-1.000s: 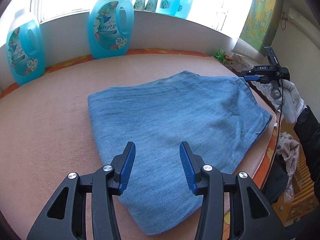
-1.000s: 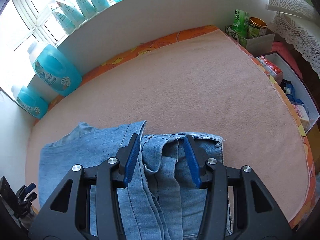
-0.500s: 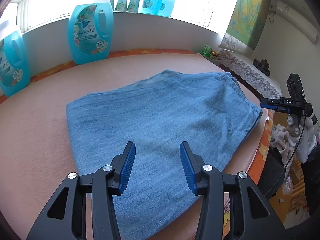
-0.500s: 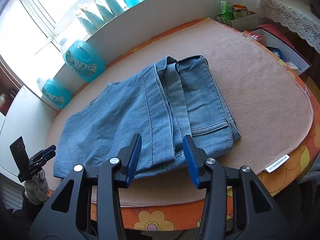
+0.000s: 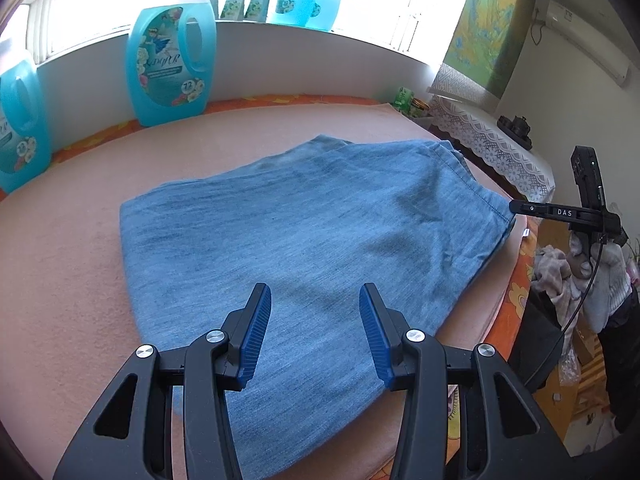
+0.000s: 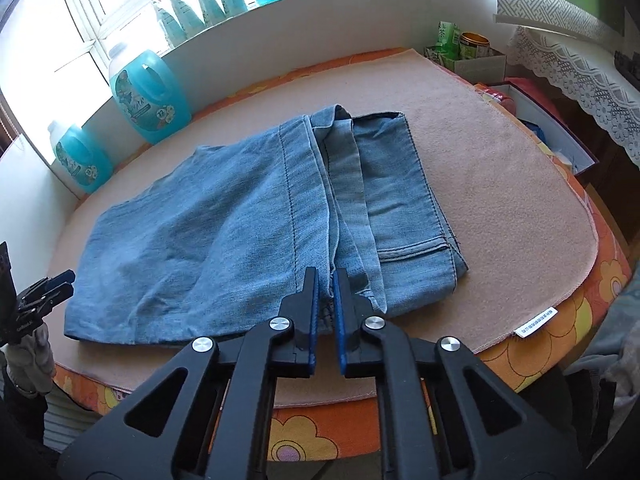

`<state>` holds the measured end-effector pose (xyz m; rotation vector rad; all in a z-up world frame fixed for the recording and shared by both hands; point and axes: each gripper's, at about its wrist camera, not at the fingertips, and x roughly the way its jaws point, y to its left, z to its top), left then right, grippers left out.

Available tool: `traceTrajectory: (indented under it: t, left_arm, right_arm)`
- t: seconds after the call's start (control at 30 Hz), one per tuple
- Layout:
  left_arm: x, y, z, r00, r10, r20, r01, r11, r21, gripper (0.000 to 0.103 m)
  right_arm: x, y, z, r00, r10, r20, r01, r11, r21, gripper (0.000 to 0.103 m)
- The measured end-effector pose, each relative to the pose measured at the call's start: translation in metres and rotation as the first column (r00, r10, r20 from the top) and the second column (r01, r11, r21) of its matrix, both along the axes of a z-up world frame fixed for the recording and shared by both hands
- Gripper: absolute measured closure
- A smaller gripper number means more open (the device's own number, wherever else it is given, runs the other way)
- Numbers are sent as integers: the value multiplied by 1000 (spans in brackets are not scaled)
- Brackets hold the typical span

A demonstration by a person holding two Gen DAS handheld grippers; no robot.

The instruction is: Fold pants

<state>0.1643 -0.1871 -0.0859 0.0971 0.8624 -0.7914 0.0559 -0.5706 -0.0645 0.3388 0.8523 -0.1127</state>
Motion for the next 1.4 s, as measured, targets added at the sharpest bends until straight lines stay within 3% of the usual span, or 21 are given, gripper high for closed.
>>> traceTrajectory:
  t: [0.13, 0.27, 0.43, 0.57, 0.63, 0.7, 0.8, 0.9, 1.03, 1.2, 1.27, 1.33, 1.37, 1.4]
  left_arm:
    - [0, -5, 0, 1000, -16, -4, 16, 1000, -8, 58]
    - [6, -27, 5, 998, -49, -43, 47, 998, -50, 58]
    - [15, -84, 18, 986, -151, -64, 143, 983, -115, 58]
    - [21, -132, 18, 965, -228, -126, 199, 958, -205, 58]
    - [22, -159, 13, 953, -262, -153, 226, 949, -219, 48]
    - [22, -183, 7, 945, -290, -154, 258, 946, -195, 47]
    - [26, -215, -14, 940, -288, -182, 272, 956, -107, 47]
    - [31, -229, -36, 939, -268, -214, 265, 963, -45, 47]
    - [28, -232, -41, 941, -276, -195, 276, 961, -32, 47]
    - [27, -235, -37, 939, -297, -175, 295, 955, -40, 48]
    - [24, -236, -36, 941, -299, -158, 298, 954, -34, 59]
    - [22, -237, -37, 937, -313, -153, 311, 950, -38, 81]
    - [20, -237, -36, 938, -315, -145, 313, 949, -40, 86]
    - [19, -237, -35, 938, -318, -138, 315, 948, -43, 92]
  right_arm:
    - [4, 34, 13, 992, 114, 52, -113, 993, -23, 97]
    - [17, 60, 1, 983, 175, 48, -176, 984, 9, 97]
    - [25, 64, -18, 978, 196, 67, -202, 974, 104, 97]
    - [30, 67, -34, 981, 182, 64, -190, 971, 146, 97]
    - [29, 68, -38, 978, 197, 74, -208, 963, 174, 93]
    - [23, 67, -40, 974, 213, 81, -225, 951, 213, 93]
    - [4, 61, -43, 981, 188, 52, -194, 958, 210, 93]
    - [-21, 40, -37, 994, 91, 60, -102, 972, 212, 92]
    - [-31, -6, -25, 992, -105, 64, 89, 973, 213, 69]
    - [-6, -45, -31, 983, -179, -32, 182, 953, 241, 69]
    - [-1, -48, -34, 986, -161, -51, 169, 959, 227, 69]
    - [4, -43, -37, 989, -137, -61, 147, 970, 196, 70]
    - [6, -40, -38, 988, -137, -69, 147, 973, 177, 74]
    - [7, -36, -38, 989, -131, -70, 140, 978, 153, 86]
